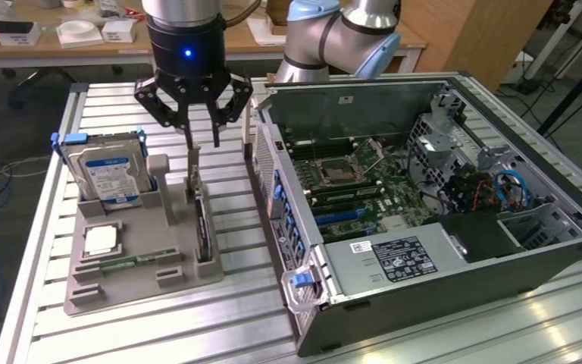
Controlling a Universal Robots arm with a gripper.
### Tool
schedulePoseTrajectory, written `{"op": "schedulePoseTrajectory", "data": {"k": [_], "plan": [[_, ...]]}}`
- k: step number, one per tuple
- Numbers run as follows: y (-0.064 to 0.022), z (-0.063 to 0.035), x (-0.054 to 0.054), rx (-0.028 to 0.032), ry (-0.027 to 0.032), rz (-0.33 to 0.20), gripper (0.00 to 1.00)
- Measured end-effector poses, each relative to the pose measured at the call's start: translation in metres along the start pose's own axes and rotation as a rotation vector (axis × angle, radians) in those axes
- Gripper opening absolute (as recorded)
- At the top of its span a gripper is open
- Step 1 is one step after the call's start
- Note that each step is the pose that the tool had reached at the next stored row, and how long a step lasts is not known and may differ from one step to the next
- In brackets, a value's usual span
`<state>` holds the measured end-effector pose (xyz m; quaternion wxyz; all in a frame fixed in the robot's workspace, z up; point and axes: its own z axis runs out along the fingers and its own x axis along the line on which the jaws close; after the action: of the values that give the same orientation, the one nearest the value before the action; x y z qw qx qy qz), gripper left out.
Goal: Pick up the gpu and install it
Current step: 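Pick up the gpu and move the gpu toward the slot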
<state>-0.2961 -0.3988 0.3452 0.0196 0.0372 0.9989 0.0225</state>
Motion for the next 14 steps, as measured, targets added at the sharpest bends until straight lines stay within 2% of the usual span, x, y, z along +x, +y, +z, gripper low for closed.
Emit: {"op": "schedulePoseTrajectory", "data": {"k": [8,14], "plan": [[-0.0001,0.0028,0.0001,0.0002,-0.0003,0.0,0.41],[-0.0049,0.0086,0.0002,0.001,-0.0002,0.0,0.41]]}}
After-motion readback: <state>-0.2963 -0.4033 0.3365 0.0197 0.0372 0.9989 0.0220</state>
